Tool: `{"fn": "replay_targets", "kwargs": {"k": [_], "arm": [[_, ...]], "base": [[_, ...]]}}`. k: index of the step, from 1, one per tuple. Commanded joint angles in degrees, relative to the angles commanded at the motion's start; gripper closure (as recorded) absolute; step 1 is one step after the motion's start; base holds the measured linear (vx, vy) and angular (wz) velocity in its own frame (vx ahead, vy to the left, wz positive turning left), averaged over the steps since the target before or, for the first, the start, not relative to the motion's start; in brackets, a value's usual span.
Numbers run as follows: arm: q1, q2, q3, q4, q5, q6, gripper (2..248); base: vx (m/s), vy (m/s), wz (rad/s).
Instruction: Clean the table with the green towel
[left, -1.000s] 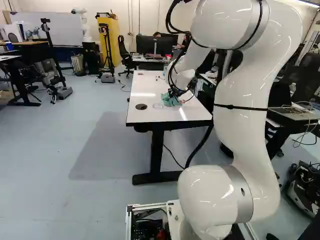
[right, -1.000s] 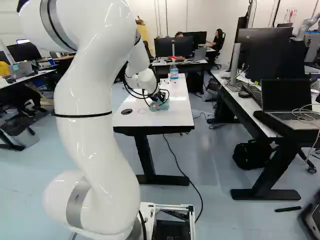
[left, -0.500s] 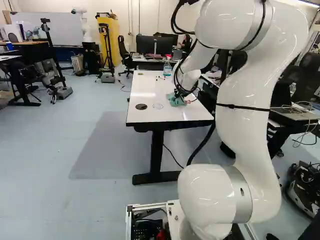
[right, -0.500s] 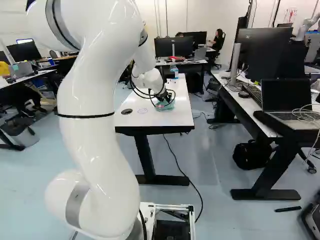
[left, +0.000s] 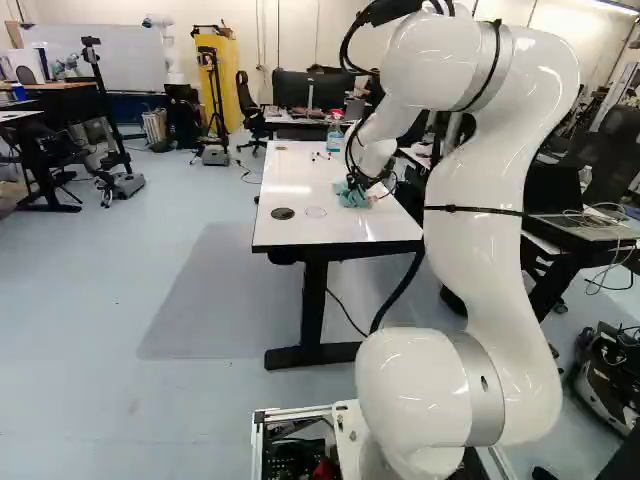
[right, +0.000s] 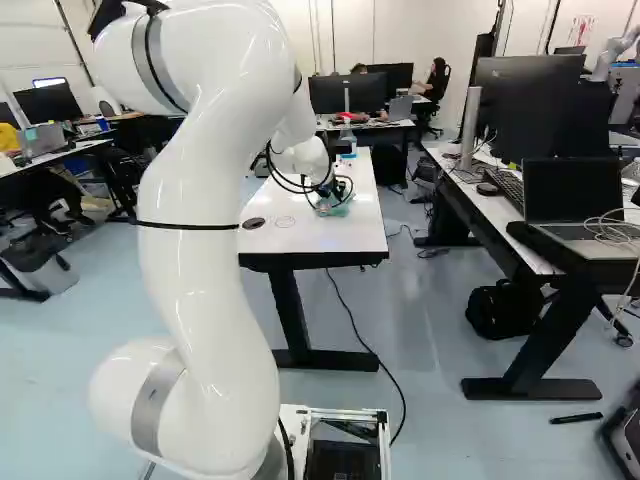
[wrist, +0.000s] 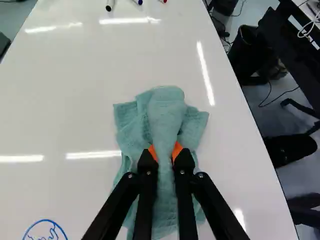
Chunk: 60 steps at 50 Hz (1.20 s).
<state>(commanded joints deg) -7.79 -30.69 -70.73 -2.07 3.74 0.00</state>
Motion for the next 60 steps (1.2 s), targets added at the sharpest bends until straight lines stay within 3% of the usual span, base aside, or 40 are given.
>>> {"fn": "replay_targets", "kwargs": {"k": [14, 30, 43, 60], "arm": [[1.7, -1.9, -2.5, 0.0, 0.0, 0.0, 203], [4.1, -1.6, -2.1, 0.0, 0.0, 0.0, 203], [5.4, 0.4, 0.5, 0.0, 0.0, 0.0, 203], [4.9, 4.4, 5.8, 0.0, 0.0, 0.0, 203]], "base": [[0.000, 0.000, 0.000], [0.000, 0.000, 0.000], [0.000, 0.000, 0.000], [0.000, 0.000, 0.000]]}}
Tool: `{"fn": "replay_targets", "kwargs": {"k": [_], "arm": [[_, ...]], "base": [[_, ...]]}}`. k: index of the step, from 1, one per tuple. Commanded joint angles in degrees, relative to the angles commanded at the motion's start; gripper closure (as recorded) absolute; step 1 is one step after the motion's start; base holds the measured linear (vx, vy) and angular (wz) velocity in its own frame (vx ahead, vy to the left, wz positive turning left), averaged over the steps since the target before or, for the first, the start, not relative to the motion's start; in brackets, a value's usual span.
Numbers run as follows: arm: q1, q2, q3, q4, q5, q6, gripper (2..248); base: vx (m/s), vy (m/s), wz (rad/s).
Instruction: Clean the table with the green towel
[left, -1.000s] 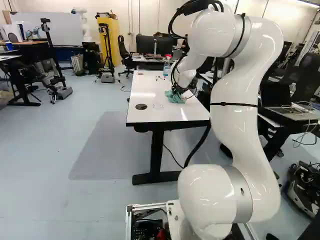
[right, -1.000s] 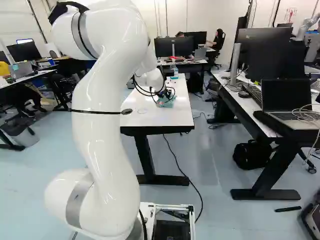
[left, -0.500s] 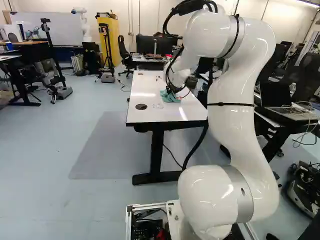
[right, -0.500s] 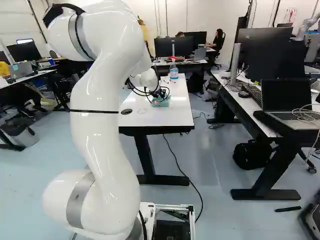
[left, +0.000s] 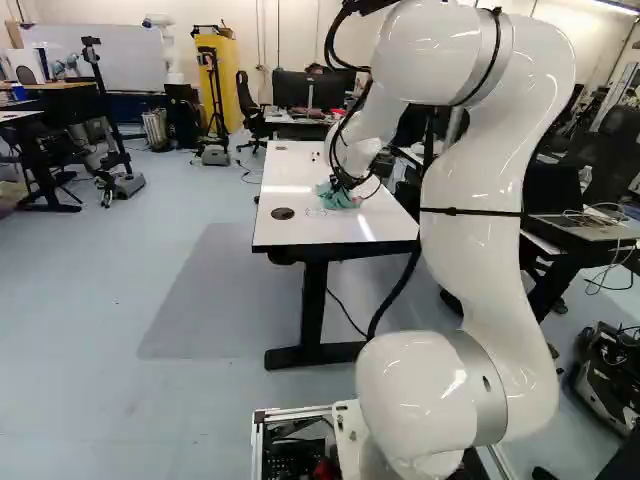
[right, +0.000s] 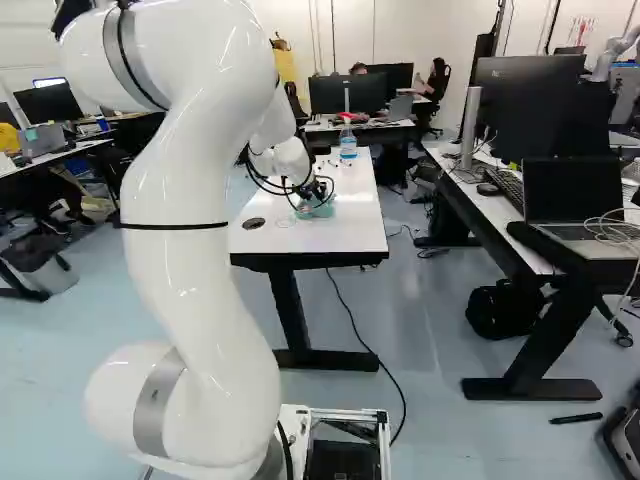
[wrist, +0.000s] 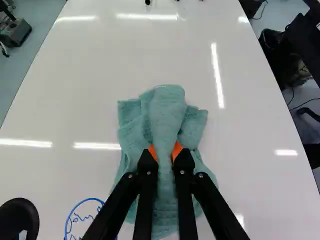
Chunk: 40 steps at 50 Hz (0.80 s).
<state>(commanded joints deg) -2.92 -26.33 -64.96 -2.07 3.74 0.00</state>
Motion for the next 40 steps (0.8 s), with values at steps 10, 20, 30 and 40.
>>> {"fn": "replay_targets", "kwargs": {"k": [10, 20, 30, 40], "arm": [[-0.9, 2.0, 2.6, 0.0, 0.0, 0.0, 203], [-2.4, 2.4, 3.2, 0.0, 0.0, 0.0, 203], [-2.6, 3.1, 3.3, 0.0, 0.0, 0.0, 203], [-2.6, 4.5, 3.6, 0.0, 0.0, 0.0, 203]], "base": [[0.000, 0.000, 0.000], [0.000, 0.000, 0.000], [0.000, 0.000, 0.000], [0.000, 0.000, 0.000]]}}
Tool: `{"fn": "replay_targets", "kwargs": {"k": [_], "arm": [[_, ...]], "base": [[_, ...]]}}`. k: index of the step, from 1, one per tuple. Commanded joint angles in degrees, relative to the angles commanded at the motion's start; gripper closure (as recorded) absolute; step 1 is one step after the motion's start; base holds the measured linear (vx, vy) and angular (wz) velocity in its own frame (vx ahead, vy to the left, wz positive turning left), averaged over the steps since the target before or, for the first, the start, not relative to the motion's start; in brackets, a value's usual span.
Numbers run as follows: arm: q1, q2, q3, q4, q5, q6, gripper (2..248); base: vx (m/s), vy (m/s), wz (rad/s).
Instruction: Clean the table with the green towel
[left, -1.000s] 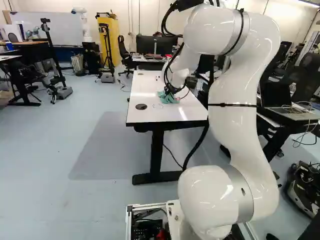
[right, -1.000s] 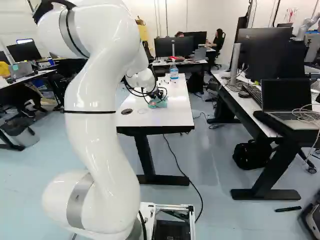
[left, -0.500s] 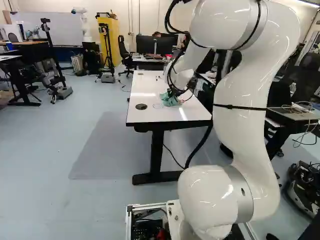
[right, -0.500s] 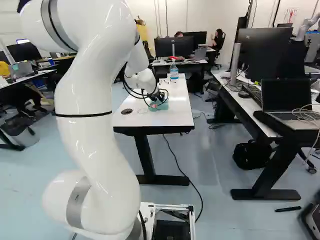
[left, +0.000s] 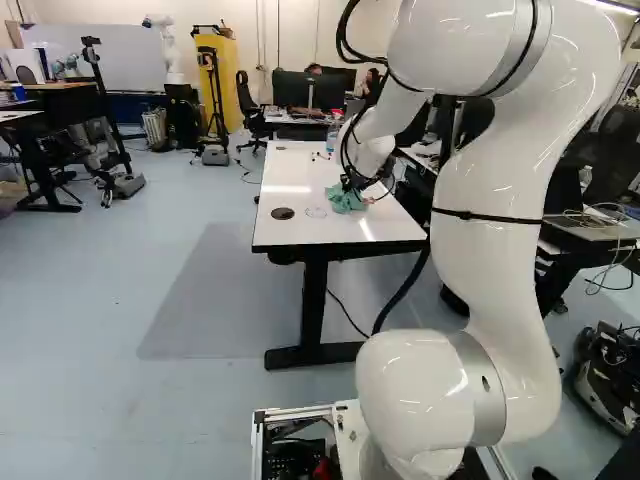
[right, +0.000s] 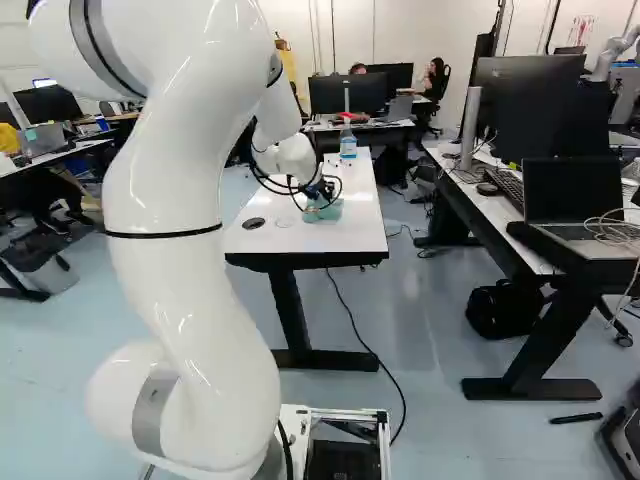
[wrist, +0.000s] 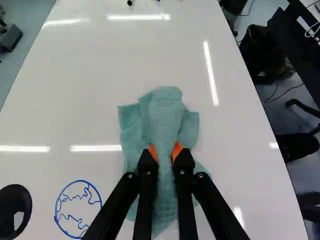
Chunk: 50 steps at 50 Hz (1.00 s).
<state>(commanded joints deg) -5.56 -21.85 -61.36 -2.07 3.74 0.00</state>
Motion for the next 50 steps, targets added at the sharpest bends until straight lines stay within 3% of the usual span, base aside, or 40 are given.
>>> {"fn": "replay_targets", "kwargs": {"k": [17, 50], "arm": [[-0.5, 1.8, -0.2, 0.6, -2.0, 0.0, 203], [-5.5, 2.7, -4.1, 3.5, -12.8, 0.0, 203]], "base": [[0.000, 0.000, 0.000], [0.000, 0.000, 0.000]]}}
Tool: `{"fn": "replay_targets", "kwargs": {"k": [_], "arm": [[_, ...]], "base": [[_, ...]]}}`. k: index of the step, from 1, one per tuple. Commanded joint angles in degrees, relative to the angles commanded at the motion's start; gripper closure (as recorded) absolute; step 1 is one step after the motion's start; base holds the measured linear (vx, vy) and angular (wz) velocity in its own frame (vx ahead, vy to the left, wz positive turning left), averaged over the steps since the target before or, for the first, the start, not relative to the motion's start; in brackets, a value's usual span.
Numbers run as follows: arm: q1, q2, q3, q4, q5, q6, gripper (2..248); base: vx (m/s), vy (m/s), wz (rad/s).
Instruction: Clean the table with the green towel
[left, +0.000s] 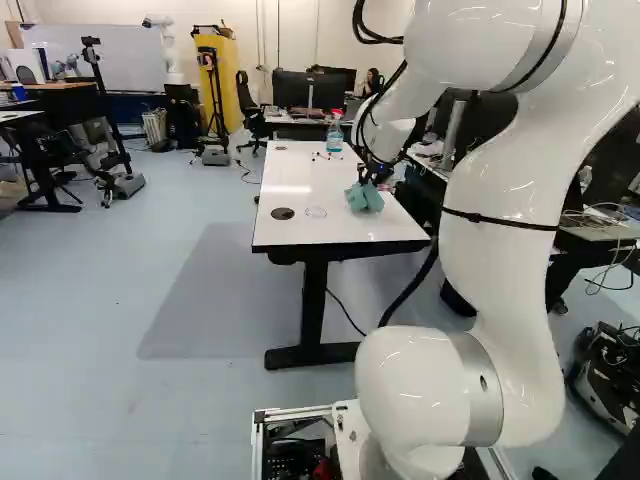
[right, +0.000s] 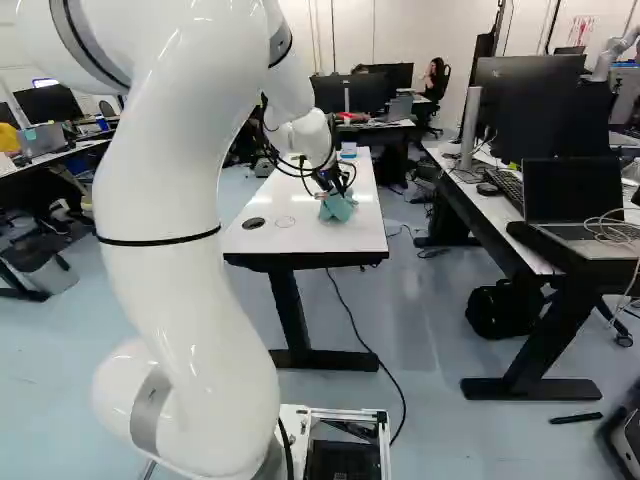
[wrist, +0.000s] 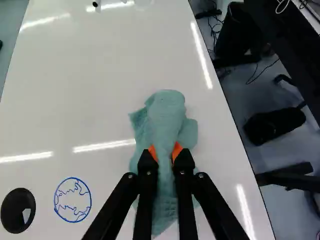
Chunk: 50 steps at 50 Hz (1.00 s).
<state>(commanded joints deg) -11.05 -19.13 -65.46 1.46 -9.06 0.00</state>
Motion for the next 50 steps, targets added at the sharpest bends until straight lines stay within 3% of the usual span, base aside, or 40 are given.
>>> {"fn": "replay_targets", "kwargs": {"k": [14, 50], "arm": [[-1.0, 1.7, 0.2, 0.3, -2.4, 0.0, 203], [-1.1, 3.1, 1.8, 0.1, -2.2, 0.0, 203]], "base": [[0.000, 0.000, 0.000], [0.000, 0.000, 0.000]]}}
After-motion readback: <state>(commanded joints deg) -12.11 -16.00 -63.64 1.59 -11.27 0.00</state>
